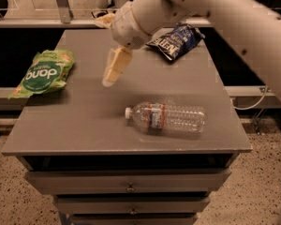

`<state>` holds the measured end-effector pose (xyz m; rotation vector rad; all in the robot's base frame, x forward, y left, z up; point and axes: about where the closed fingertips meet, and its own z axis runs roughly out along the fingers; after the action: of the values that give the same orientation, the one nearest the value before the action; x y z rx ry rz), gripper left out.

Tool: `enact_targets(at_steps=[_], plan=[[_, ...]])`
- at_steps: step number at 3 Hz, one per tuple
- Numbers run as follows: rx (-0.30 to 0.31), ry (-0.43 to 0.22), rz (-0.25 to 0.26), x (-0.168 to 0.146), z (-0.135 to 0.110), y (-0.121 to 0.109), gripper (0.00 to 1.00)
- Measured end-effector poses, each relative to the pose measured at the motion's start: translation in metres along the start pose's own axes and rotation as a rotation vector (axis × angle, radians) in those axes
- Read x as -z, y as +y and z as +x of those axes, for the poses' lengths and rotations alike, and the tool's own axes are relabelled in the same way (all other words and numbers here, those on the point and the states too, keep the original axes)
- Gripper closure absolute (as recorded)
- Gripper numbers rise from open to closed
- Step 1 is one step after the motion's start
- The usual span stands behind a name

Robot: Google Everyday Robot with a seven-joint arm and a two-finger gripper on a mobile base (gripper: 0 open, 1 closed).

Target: Pick green rice chip bag

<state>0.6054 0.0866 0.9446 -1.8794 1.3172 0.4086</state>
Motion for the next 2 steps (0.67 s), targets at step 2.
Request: enact_targets(at_steps=[2], plan=[[-0.109, -0.139, 0.013, -0.101, -0.027, -0.041, 0.00]])
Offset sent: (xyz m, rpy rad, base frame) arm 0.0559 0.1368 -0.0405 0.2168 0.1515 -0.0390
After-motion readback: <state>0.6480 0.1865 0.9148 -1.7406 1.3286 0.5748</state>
